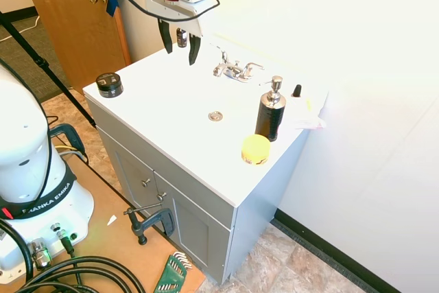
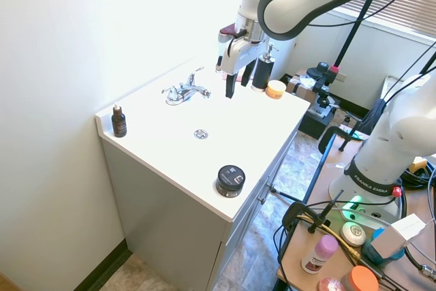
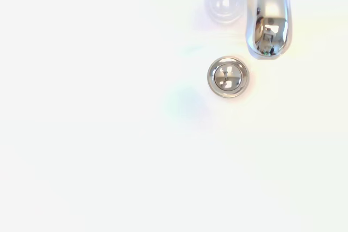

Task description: Turn on the cold water

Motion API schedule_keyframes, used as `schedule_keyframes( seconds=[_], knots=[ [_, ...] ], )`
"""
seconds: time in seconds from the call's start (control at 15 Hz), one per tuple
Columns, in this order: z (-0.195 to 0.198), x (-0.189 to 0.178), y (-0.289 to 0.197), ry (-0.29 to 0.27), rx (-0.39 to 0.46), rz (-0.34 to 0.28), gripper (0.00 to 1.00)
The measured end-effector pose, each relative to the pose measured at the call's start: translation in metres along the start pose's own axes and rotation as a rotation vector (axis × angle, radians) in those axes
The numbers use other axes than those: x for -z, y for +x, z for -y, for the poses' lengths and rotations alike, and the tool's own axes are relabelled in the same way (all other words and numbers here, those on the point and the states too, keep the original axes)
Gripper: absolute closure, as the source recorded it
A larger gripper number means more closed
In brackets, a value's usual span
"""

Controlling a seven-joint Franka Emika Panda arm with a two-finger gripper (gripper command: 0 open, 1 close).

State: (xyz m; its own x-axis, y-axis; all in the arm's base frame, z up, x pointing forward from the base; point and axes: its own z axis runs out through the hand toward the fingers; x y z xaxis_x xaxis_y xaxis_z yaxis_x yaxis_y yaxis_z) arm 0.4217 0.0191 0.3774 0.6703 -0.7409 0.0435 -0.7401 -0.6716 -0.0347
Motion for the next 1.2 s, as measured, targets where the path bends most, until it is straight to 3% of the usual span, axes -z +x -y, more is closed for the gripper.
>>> schedule_keyframes(
  seconds=[0.2, 0.4, 0.8, 1.2],
  knots=[
    [-0.001, 0.0, 0.004, 0.003, -0.008, -0.02, 0.0],
    [-0.001, -0.005, 0.046, -0.012, -0.126, -0.134, 0.0],
    [0.037, -0.027, 0.155, -0.056, -0.369, -0.403, 0.0],
    [0.059, -0.061, 0.189, -0.079, -0.405, -0.501, 0.0]
  ],
)
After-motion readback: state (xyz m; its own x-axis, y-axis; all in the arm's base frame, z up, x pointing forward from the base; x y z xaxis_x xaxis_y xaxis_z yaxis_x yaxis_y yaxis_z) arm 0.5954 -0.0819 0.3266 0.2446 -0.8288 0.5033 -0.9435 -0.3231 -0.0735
